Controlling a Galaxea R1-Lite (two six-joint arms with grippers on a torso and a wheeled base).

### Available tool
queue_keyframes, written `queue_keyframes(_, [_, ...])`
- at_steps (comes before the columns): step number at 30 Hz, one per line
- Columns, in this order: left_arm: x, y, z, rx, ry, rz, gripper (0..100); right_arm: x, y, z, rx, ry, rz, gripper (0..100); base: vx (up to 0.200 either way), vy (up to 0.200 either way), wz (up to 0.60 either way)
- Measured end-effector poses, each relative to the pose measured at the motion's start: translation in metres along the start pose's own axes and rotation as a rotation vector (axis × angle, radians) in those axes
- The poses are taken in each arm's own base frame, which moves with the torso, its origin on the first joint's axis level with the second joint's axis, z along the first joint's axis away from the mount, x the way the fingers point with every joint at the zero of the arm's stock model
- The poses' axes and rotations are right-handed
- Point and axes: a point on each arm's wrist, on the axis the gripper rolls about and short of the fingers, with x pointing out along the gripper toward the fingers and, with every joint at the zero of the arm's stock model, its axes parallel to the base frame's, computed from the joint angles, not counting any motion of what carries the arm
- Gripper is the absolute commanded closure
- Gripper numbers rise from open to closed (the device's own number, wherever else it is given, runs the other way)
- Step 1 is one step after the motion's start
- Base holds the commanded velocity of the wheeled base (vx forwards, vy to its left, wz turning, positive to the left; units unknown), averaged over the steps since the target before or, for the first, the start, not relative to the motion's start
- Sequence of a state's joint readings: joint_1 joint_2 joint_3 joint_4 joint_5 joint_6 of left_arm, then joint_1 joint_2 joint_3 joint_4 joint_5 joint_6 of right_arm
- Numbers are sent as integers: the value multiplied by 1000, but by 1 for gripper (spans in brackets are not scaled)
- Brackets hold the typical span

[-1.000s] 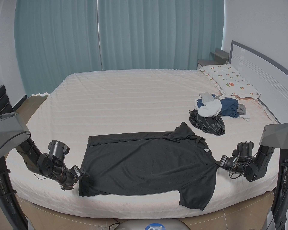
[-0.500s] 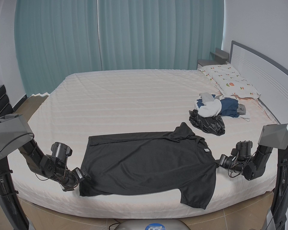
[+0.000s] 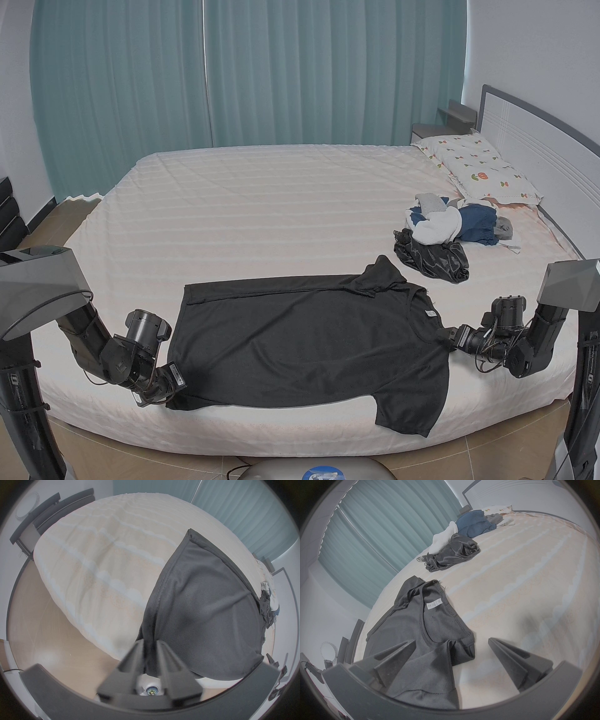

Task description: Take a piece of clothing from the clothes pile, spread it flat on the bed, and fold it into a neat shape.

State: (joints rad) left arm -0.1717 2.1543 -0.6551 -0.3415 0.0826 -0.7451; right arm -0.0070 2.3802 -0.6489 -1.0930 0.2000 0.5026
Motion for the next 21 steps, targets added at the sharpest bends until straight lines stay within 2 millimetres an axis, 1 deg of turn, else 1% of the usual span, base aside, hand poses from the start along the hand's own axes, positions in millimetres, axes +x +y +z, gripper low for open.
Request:
queue_keyframes(2, [1, 0, -1, 3, -8, 13, 100, -4, 0, -1, 1, 3, -1, 0, 0, 0, 0])
queue_keyframes(6, [1, 2, -2, 5, -13, 29, 100, -18, 1, -7, 6, 36, 4, 0, 0, 0, 0])
queue_keyframes(11, [-4, 4, -3, 32, -17, 34, 100, -42, 3, -20, 1, 100, 24, 0, 0, 0, 0])
queue_keyframes(15, [-10, 6, -4, 44, -25, 34, 100, -60, 4, -36, -48, 166, 33, 0, 0, 0, 0])
queue_keyframes(18, [-14, 7, -3, 45, -33, 31, 100, -66, 8, -46, -74, 209, 51, 0, 0, 0, 0])
queue_keyframes(21, [-17, 7, -3, 45, -38, 28, 100, -68, 12, -51, -85, 228, 63, 0, 0, 0, 0])
